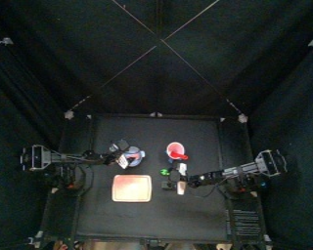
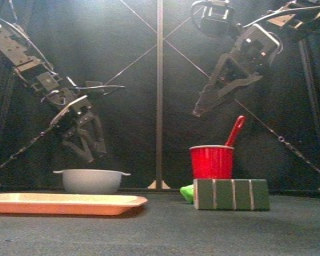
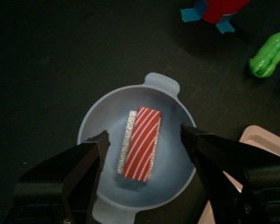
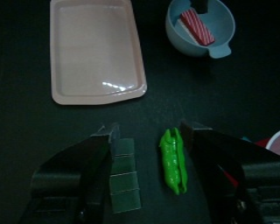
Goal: Grab salmon sushi
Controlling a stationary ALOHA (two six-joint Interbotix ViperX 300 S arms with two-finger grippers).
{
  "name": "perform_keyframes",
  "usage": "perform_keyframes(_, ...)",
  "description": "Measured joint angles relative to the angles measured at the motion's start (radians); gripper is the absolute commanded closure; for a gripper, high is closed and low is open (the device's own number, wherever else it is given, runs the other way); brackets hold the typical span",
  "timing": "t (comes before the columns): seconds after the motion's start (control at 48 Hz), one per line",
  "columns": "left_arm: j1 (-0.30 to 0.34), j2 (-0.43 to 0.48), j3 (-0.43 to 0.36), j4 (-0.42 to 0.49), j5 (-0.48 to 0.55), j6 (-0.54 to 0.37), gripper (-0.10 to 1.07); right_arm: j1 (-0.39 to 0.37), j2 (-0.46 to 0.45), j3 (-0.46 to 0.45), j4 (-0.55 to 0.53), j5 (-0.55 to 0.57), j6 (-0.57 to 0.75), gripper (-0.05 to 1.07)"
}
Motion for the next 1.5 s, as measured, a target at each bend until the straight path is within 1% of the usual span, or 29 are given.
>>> perform_keyframes(0.146,-0.035,-0.041,-0.006,0.006,-0.009,-0.002,0.0,0.0,-0.006,0.0,0.0,0.002,0.0,0.12)
perform_keyframes(0.208,-0.069,-0.064,-0.017,0.023,-0.012,0.005,0.0,0.003,-0.012,-0.002,0.0,0.005,-0.002,0.12)
perform_keyframes(0.292,-0.115,-0.091,-0.029,0.055,-0.014,0.008,0.0,0.011,-0.029,-0.002,0.006,0.031,-0.003,0.12)
perform_keyframes(0.479,-0.199,-0.132,-0.04,0.176,-0.015,0.006,0.0,0.015,-0.081,-0.002,0.014,0.078,0.0,0.12)
perform_keyframes(0.604,-0.232,-0.147,-0.04,0.193,-0.015,0.005,0.0,0.028,-0.1,-0.002,0.034,0.081,0.002,0.12)
perform_keyframes(0.708,-0.236,-0.155,-0.041,0.158,-0.017,0.003,0.0,0.046,-0.101,-0.002,0.044,0.081,0.002,0.12)
perform_keyframes(0.917,-0.238,-0.163,-0.058,0.032,0.023,0.008,0.0,0.086,-0.103,0.0,0.046,0.089,0.0,0.12)
perform_keyframes(1.104,-0.236,-0.163,-0.058,-0.043,0.144,0.011,0.0,0.087,-0.103,0.0,0.044,0.091,0.0,0.12)
perform_keyframes(1.167,-0.238,-0.16,-0.058,-0.067,0.204,0.021,0.0,0.087,-0.103,0.0,0.044,0.091,0.0,0.12)
perform_keyframes(1.229,-0.235,-0.152,-0.058,-0.095,0.255,0.048,0.0,0.087,-0.103,0.002,0.044,0.091,0.0,0.12)
perform_keyframes(1.333,-0.235,-0.14,-0.063,-0.16,0.295,0.12,0.0,0.084,-0.103,0.002,0.044,0.091,0.002,0.12)
perform_keyframes(1.417,-0.233,-0.126,-0.071,-0.229,0.314,0.202,0.0,0.084,-0.103,0.002,0.044,0.091,0.0,0.12)
perform_keyframes(1.5,-0.218,-0.107,-0.075,-0.293,0.328,0.285,0.0,0.083,-0.103,0.0,0.044,0.091,0.002,0.12)
